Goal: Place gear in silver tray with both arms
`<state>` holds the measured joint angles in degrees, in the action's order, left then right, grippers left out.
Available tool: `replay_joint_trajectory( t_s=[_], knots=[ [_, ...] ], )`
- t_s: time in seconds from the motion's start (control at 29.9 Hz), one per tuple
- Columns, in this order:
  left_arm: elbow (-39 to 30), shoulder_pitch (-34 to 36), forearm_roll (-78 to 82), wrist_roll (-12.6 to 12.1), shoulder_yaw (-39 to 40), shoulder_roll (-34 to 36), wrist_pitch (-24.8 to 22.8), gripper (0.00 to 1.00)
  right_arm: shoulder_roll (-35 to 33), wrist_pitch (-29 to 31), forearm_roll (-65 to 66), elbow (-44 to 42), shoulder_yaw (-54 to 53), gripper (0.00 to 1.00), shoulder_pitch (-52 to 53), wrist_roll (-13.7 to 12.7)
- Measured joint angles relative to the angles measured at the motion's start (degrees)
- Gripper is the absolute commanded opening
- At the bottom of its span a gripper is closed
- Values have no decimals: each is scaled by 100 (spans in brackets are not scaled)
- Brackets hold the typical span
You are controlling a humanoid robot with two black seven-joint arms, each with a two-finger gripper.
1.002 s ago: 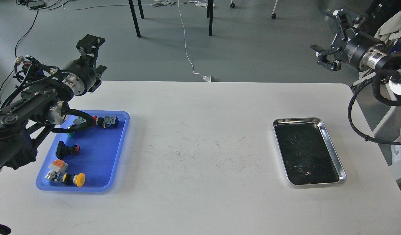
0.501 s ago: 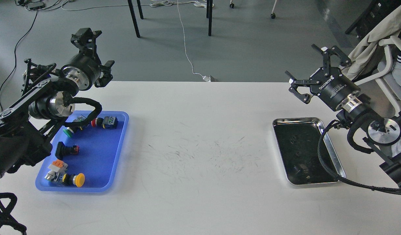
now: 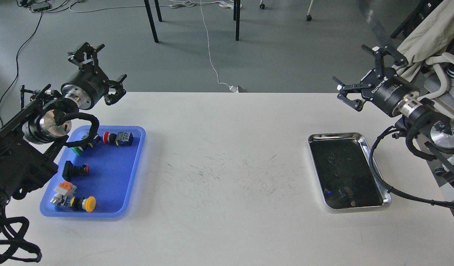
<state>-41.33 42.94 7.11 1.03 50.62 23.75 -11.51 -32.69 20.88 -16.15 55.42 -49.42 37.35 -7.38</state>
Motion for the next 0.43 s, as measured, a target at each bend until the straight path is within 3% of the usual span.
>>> replay_joint_trajectory(
  t_s=[0.23, 0.43],
  knots=[
    [-4, 19, 0, 250, 18, -45, 2, 98, 39, -6, -20, -33, -203, 99, -35, -7],
    [-1, 28, 0, 348, 5, -46, 16, 98, 86, 15, -19, -47, -349, 99, -40, 142]
  ],
)
